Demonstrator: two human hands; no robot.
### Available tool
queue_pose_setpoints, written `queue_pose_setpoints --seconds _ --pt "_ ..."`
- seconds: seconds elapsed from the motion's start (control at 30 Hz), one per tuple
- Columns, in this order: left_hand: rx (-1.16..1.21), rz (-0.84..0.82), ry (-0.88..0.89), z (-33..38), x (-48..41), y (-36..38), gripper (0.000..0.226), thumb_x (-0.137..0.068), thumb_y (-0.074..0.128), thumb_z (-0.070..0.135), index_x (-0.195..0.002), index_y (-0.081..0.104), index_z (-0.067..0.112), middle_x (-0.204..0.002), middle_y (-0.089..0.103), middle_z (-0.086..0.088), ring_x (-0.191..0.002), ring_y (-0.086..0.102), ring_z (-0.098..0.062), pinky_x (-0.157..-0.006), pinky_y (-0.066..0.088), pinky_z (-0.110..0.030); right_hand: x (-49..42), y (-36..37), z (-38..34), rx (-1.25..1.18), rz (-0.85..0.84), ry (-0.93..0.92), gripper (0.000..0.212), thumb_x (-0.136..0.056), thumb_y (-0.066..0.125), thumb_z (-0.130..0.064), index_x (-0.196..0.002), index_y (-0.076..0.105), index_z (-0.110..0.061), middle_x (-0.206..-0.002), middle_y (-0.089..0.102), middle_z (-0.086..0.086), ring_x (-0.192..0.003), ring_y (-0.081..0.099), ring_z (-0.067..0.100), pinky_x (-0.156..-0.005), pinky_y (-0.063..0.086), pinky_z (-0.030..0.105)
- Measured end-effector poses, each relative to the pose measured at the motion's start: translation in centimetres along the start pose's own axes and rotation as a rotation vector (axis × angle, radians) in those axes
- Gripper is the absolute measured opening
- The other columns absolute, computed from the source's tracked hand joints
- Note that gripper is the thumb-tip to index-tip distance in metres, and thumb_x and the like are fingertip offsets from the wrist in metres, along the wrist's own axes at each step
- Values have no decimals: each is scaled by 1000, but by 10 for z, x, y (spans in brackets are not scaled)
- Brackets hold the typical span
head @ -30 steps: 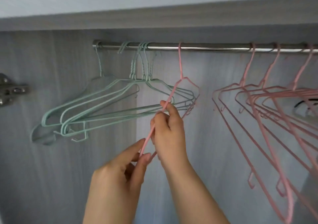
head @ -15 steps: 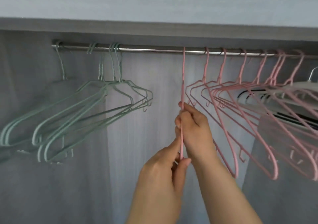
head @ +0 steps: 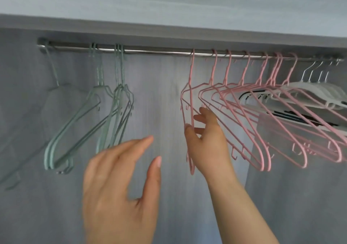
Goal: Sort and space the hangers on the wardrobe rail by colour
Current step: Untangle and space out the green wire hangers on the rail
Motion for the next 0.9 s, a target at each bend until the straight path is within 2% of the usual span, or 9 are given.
queue_pose_setpoints --seconds 0.07,0.13,0.2,0.3,0.47,0.53,0.63,0.77,0.9 --pt "-23 13 -10 -4 -5 -13 27 -77 60 19 -104 59 17 -95 58 0 -84 49 -16 -86 34 -16 8 2 -5 121 -7 -29 59 -91 49 -24 -143 23 -19 -146 36 -4 -125 46 12 -100 39 23" --pt "-24 -20 -67 -19 -7 -16 35 -77 58 21 -111 57 14 -104 57 -3 -90 53 -24 -88 36 -21 17 -1 -20 220 85 -169 56 -91 48 -21 -142 27 -16 -148 32 -3 -135 32 11 -106 23 11" --pt "-44 -81 -130 -36 -6 -13 49 -76 53 31 -119 54 10 -115 57 -8 -102 52 -29 -93 35 -25 32 -2 -44 229 218 -396 44 -89 45 -15 -132 45 -13 -139 47 2 -129 38 10 -103 22 4" --pt "-69 -160 -202 -57 2 -5 63 -72 49 41 -126 47 10 -125 54 -16 -105 53 -37 -91 44 -41 46 16 -65 76 152 -529 37 -86 43 -14 -120 57 -11 -126 58 2 -117 49 8 -102 39 18" --pt "-60 -220 -196 -64 13 1 56 -72 63 23 -124 49 9 -120 58 -12 -98 57 -33 -78 52 -49 31 72 -62 72 -220 -250 54 -96 39 -25 -145 20 -12 -151 28 4 -138 27 15 -108 17 16" --pt "-44 -240 -193 -65 17 3 54 -75 71 14 -124 50 10 -117 59 -10 -97 60 -32 -76 53 -49 21 85 -52 21 -288 -105 54 -98 35 -26 -146 16 -12 -151 30 6 -137 31 18 -106 22 16" --pt "2 -267 -224 -68 21 6 57 -72 71 9 -125 50 16 -118 59 -4 -96 61 -26 -74 55 -47 15 97 -41 -50 -331 18 47 -99 32 -26 -144 26 -13 -146 38 6 -132 37 17 -90 25 8" --pt "40 -264 -192 -64 23 10 42 -82 63 22 -121 50 27 -118 54 11 -84 57 -4 -70 52 -24 4 99 -28 -98 -254 51 40 -98 35 -25 -137 41 -16 -139 46 6 -127 44 17 -97 28 18" --pt "67 -293 -158 -56 30 17 35 -87 38 36 -118 50 26 -115 54 11 -84 55 -1 -70 46 -14 6 122 -19 -224 -467 221 35 -93 46 -21 -125 53 -8 -112 62 8 -94 59 18 -84 48 27"
Point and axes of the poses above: each hand's wrist, its own x-axis away from the middle knuckle, its own y-axis out of the palm, z = x × y, the point moved 6 cm from there along -x, towards the middle knuckle
